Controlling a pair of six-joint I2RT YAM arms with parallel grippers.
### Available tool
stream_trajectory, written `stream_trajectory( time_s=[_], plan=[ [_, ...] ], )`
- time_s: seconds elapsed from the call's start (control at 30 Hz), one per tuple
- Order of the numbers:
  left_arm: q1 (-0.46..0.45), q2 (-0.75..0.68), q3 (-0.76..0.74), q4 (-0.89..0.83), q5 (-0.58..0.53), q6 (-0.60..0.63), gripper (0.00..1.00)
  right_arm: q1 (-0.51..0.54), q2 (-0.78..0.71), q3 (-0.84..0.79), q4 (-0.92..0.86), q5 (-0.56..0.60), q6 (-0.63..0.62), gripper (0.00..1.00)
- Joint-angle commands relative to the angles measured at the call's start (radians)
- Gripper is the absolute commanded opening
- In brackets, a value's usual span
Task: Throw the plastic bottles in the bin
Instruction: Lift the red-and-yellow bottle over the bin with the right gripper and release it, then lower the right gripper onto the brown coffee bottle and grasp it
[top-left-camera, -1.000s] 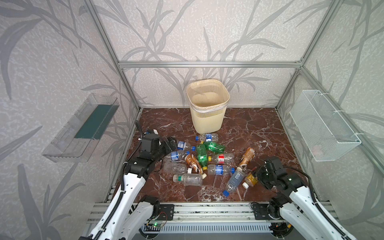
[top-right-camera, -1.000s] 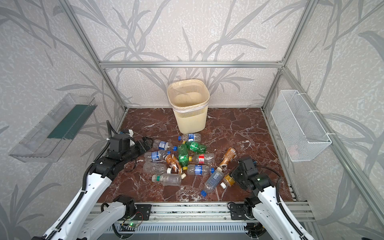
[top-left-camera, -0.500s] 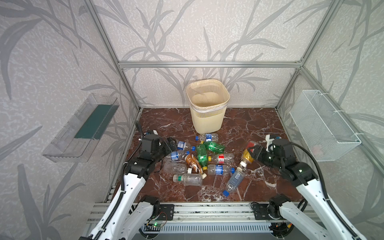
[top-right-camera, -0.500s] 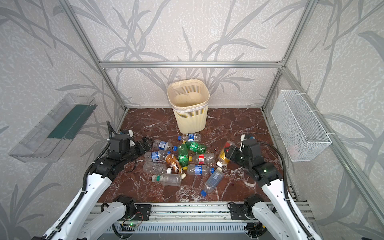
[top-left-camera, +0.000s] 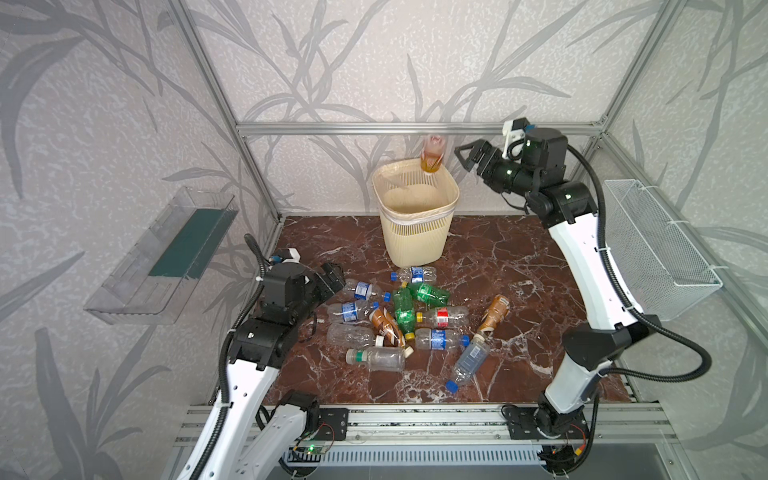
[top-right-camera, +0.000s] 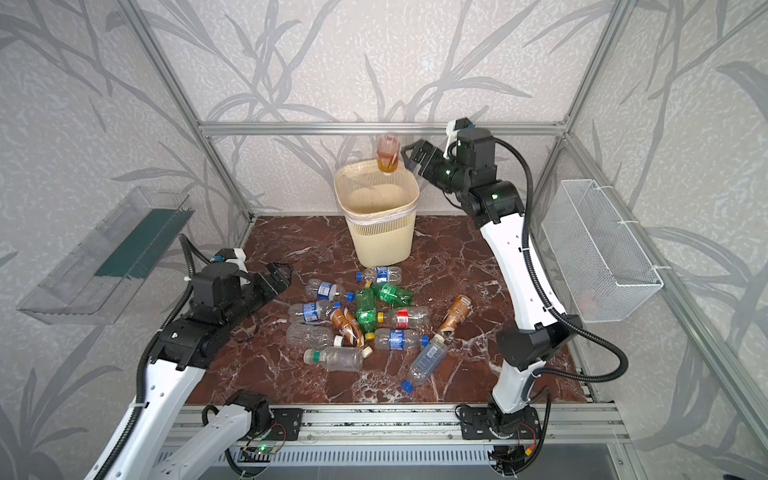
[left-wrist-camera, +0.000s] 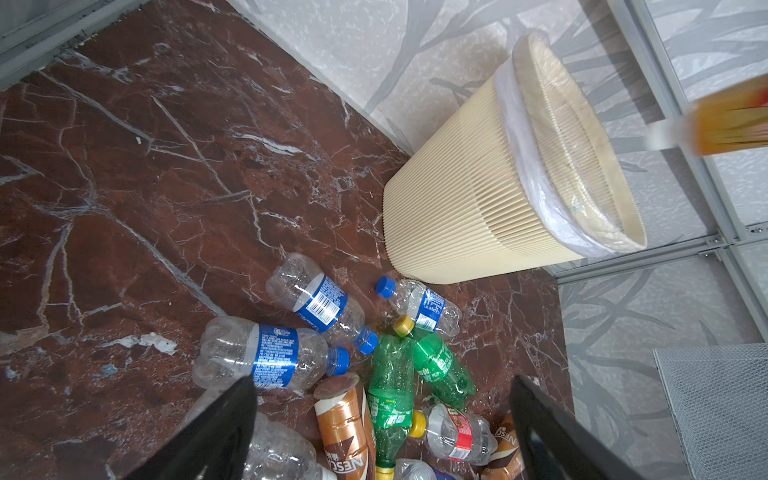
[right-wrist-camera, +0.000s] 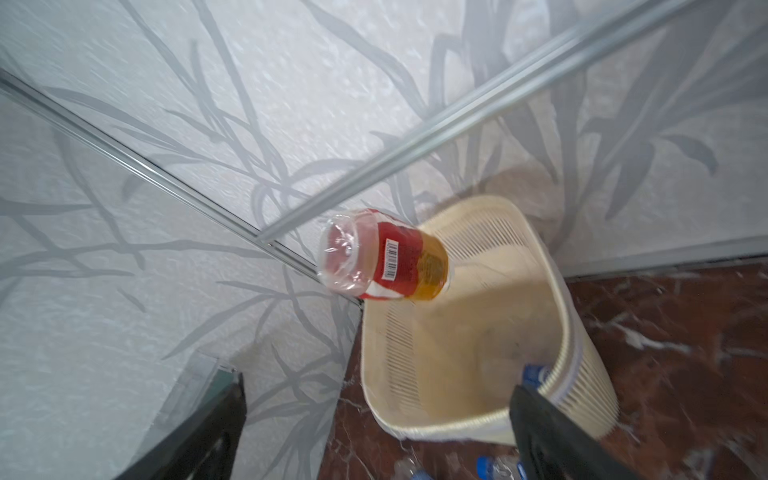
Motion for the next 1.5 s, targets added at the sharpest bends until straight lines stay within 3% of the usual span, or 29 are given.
stream_trajectory(
  time_s=[0.0, 0.13, 0.3, 0.53, 1.0, 1.47],
  plan=[
    [0.004, -0.017, -0.036, -0.014, -0.029, 0.024, 0.95, 0.008, -0.204, -0.169, 0.01, 0.079, -0.059, 0.99],
    [0.003, -0.033, -0.089, 0.0, -0.012, 0.021, 0.95, -0.001, -0.404, -0.537, 0.059, 0.099, -0.059, 0.98],
    [0.004, -0.049, -0.141, 0.013, -0.001, 0.02, 0.95, -0.003, -0.556, -0.886, 0.043, 0.099, -0.043, 0.94],
    [0.004, -0.053, -0.199, 0.04, 0.024, 0.004, 0.94, -0.004, -0.704, -1.182, 0.015, 0.087, 0.011, 0.92],
    [0.004, -0.054, -0.209, 0.036, 0.041, -0.015, 0.94, -0.003, -0.785, -1.337, -0.13, 0.117, 0.052, 0.96],
    [0.004, -0.046, -0.25, 0.064, 0.07, -0.036, 0.94, -0.002, -0.805, -1.426, -0.133, 0.152, 0.147, 0.89]
  ],
)
